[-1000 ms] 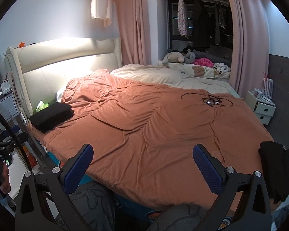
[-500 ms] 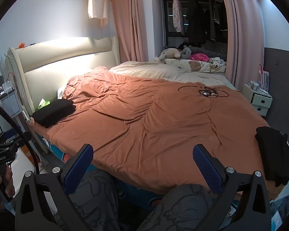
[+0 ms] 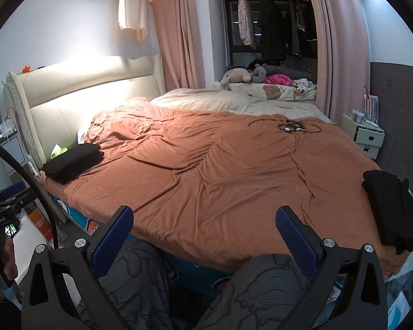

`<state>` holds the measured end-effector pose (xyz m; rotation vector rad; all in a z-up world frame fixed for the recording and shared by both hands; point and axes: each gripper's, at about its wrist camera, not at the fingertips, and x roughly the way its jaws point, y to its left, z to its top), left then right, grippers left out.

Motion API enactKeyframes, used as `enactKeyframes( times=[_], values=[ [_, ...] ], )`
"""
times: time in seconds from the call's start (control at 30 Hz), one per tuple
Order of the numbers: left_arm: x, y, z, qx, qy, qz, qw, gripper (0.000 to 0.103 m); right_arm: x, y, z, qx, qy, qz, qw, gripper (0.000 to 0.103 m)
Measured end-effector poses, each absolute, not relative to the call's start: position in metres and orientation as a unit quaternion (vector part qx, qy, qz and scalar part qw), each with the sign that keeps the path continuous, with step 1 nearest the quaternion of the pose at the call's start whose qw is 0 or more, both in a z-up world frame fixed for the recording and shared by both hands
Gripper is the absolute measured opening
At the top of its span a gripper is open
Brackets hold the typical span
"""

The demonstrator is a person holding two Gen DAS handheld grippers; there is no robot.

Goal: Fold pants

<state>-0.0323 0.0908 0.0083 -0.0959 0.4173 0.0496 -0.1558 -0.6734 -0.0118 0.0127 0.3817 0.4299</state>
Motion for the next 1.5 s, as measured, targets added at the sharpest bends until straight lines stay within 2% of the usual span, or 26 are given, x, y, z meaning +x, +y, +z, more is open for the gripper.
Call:
enactKeyframes(
  times=[1.5],
  values=[
    [-0.043,0.079,0.01,-0.045,0.207,0.014,0.977,0.103,-0.161,-0.681,-0.01,0.021,0.2,0.211,0.957,0.103]
  ],
)
